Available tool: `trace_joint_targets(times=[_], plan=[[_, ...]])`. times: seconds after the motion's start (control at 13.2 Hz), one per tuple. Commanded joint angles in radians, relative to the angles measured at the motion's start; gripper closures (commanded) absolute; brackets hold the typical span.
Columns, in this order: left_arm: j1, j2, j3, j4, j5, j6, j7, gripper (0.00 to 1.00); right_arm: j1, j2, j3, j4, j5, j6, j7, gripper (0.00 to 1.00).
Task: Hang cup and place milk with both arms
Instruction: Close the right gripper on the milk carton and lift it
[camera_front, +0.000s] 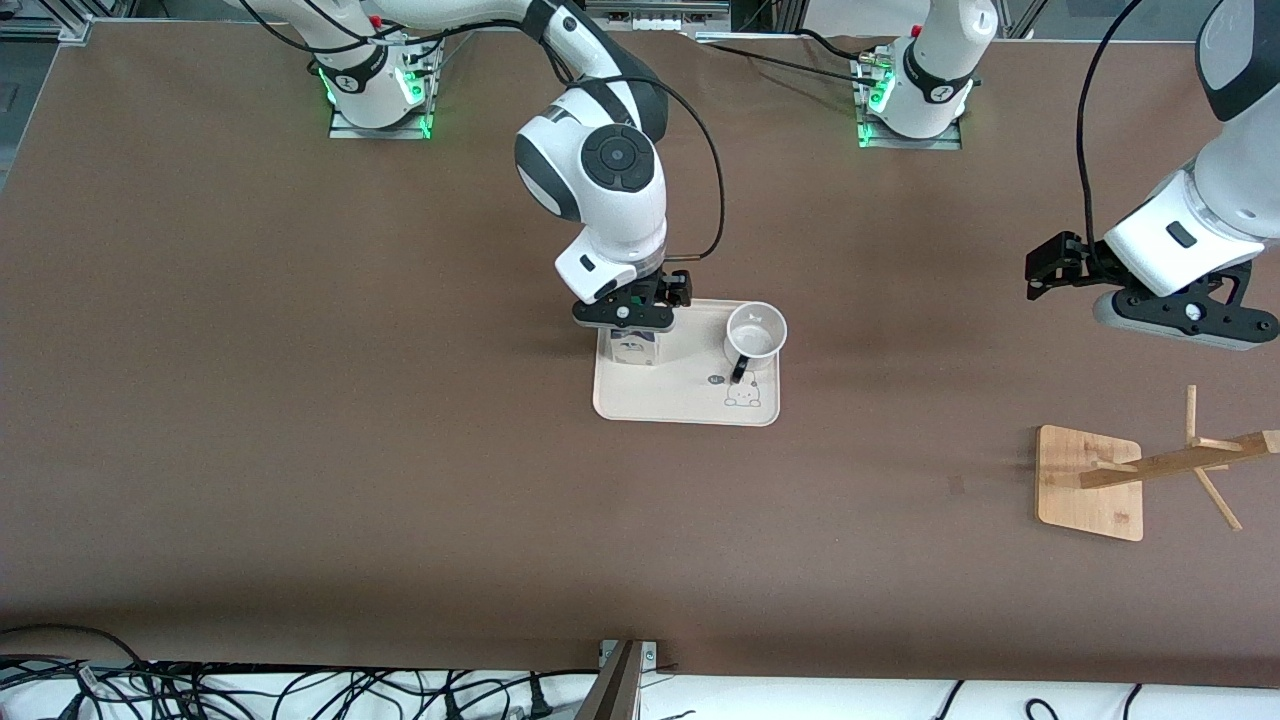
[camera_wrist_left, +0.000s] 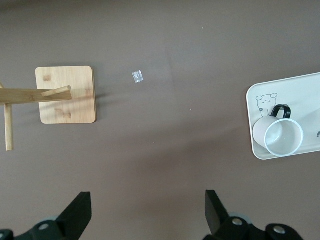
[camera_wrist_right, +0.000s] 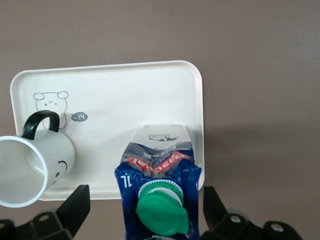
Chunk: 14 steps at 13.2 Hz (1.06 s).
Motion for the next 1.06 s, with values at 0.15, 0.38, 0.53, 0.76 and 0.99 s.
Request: trace_joint_targets(times=[0.15, 0.38, 0.53, 0.76, 0.99], plan=[[-0.001, 0.011, 0.003, 0.03, -0.017, -0.025, 0.012, 0.0, 0.018, 0.011, -0.015, -0.006, -0.03, -0.004, 0.022, 0.45], [0.001, 0.011, 0.003, 0.03, -0.017, -0.025, 0.012, 0.0, 0.008, 0.005, -0.016, -0.005, -0.03, -0.013, -0.028, 0.83], [0.001, 0.011, 0.003, 0.03, -0.017, -0.025, 0.012, 0.0, -0.011, -0.024, -0.016, 0.0, -0.025, -0.032, -0.05, 0.83], [0.001, 0.011, 0.003, 0.03, -0.017, -0.025, 0.01, 0.0, -0.086, -0.085, -0.018, 0.021, 0.002, -0.14, -0.169, 0.83], [-0.001, 0.011, 0.003, 0.03, -0.017, -0.025, 0.01, 0.0, -0.207, -0.147, -0.021, 0.02, 0.086, -0.217, -0.403, 0.83]])
